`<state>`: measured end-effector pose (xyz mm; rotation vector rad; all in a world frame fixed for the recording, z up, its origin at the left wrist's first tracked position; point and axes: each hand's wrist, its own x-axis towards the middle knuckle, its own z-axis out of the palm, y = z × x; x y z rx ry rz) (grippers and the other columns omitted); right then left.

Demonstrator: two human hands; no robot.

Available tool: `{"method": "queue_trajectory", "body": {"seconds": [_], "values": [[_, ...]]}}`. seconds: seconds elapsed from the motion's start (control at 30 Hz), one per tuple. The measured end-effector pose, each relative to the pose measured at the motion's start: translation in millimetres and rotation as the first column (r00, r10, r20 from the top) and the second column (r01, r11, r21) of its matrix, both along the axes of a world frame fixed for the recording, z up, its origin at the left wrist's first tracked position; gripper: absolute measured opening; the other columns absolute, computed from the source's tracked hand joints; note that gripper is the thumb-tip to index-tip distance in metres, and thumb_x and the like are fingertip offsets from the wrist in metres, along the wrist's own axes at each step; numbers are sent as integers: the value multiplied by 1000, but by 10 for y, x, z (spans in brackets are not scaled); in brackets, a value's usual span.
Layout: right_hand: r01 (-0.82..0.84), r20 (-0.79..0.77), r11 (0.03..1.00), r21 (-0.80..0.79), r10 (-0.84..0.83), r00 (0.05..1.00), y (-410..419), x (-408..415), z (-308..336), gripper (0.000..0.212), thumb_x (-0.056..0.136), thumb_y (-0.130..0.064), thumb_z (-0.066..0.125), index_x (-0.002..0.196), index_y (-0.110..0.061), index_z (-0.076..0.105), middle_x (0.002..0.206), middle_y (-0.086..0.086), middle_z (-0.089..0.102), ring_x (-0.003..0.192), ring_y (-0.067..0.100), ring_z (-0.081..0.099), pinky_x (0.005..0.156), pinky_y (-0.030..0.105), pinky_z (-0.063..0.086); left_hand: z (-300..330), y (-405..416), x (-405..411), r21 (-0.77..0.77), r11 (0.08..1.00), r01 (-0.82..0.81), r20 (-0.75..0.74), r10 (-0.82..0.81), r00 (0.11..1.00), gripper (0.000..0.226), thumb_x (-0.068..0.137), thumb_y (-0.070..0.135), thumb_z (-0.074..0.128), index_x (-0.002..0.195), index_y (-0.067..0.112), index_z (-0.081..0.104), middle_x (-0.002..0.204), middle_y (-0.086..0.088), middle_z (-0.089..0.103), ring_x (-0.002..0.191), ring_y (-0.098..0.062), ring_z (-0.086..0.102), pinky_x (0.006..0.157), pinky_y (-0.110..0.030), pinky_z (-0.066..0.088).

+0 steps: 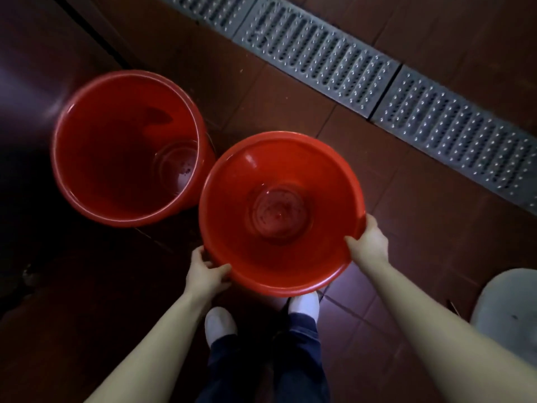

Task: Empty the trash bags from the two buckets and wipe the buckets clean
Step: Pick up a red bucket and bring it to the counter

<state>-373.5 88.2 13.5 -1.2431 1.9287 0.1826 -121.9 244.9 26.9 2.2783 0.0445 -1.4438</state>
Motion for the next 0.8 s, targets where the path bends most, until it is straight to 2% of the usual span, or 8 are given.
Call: {"method": "queue_trajectory", "body": {"seconds": [0.13, 0.27, 0.4, 0.53, 0.57, 0.63, 0.7, 0.8], "values": [[2, 48, 999, -35, 0, 999, -47, -192, 383, 61, 84, -10, 69, 140, -11, 45, 123, 20, 62, 114, 38, 58, 93, 36, 44, 339, -107, -20, -15, 1000, -7, -52, 7, 999, 75, 86, -3, 66, 145, 20, 26, 114, -10, 49, 97, -36, 66, 76, -47, 58], [24, 73, 997, -76, -18, 997, -148, -477, 1058, 64, 80, -13, 75, 139, -11, 48, 120, 17, 66, 109, 36, 62, 92, 36, 45, 981, -340, -119, -76, 997, 1, -97, -8, 995, 72, 84, -3, 69, 142, 19, 32, 120, -18, 54, 92, -34, 69, 70, -40, 59], [28, 110, 984, -173, -8, 994, -477, -647, 1978, 60, 78, -14, 77, 133, -14, 54, 104, 10, 71, 98, 29, 66, 82, 31, 45, 1829, -713, -172, -202, 979, 1, -89, -19, 996, 62, 84, -6, 68, 133, 21, 41, 106, -14, 60, 88, -33, 69, 69, -38, 58], [-16, 144, 958, -287, 60, 988, -1167, -498, 2907, 59, 76, -13, 79, 130, -20, 57, 87, 5, 70, 81, 25, 64, 75, 31, 44, 2578, -1186, -26, -342, 939, -34, -57, 15, 998, 56, 82, -6, 70, 121, 28, 48, 107, -9, 64, 91, -24, 68, 63, -31, 57], [-27, 153, 945, -325, 81, 985, -1372, -404, 3113, 58, 76, -12, 80, 129, -21, 58, 83, 4, 69, 78, 25, 64, 75, 33, 47, 2745, -1336, 55, -372, 927, -41, -38, 29, 999, 55, 81, -3, 73, 116, 34, 50, 109, -6, 65, 93, -22, 68, 64, -31, 58], [-41, 188, 919, -391, 123, 974, -1795, -163, 3485, 56, 75, -11, 80, 126, -22, 60, 78, 0, 67, 74, 24, 64, 75, 41, 54, 3113, -1672, 257, -420, 907, -31, 30, 48, 998, 57, 74, 11, 81, 110, 46, 52, 113, 2, 67, 101, -18, 67, 81, -41, 58], [-63, 227, 886, -459, 186, 956, -2257, 133, 3849, 55, 76, -12, 79, 126, -22, 59, 81, 1, 68, 76, 24, 65, 76, 43, 54, 3473, -2050, 516, -481, 876, -27, 90, 80, 993, 59, 72, 15, 84, 110, 48, 54, 112, 4, 67, 104, -17, 66, 93, -47, 53], [-74, 297, 829, -554, 279, 913, -2989, 675, 4413, 54, 77, -13, 78, 125, -26, 59, 88, 1, 71, 82, 23, 67, 79, 41, 51, 4022, -2635, 969, -618, 783, -76, 97, 172, 980, 58, 76, 7, 80, 120, 34, 55, 112, 1, 67, 101, -18, 67, 83, -40, 56]]}}
